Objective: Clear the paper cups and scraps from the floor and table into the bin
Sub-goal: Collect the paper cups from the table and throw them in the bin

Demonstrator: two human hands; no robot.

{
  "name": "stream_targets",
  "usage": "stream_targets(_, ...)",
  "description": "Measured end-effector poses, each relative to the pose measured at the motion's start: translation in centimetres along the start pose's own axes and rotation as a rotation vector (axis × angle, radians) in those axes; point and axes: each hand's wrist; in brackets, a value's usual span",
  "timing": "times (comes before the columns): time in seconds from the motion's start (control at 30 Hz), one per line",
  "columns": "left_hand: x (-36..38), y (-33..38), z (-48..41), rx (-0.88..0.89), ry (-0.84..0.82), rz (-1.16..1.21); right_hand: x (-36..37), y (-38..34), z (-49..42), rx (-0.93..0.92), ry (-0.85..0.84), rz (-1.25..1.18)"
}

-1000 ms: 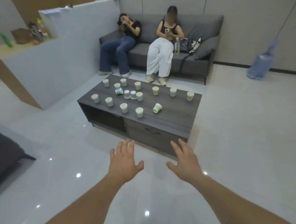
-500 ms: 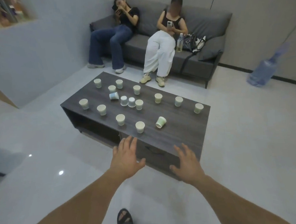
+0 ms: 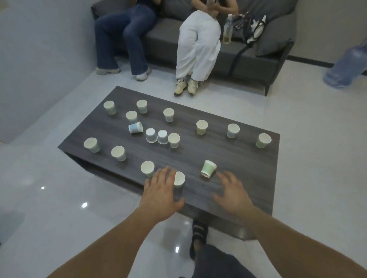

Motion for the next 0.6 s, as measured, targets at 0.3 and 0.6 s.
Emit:
stream_targets(0.3, 5.2, 2.8, -15.7, -0.039, -0.177, 0.035, 1.8, 6.4, -18.8, 0.137, -0.145, -0.046)
stream_targets(0.6, 15.3, 3.0, -23.8, -0.054, -0.277, 0.144, 10.8, 12.5, -29.2, 0.268, -0.224, -0.07)
Point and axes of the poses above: each hand's wrist, its own z-axis away from the middle knuckle, its own x-axis out of the palm, y = z × x, and after that the axes turned 9 degrees about -x, right-handed
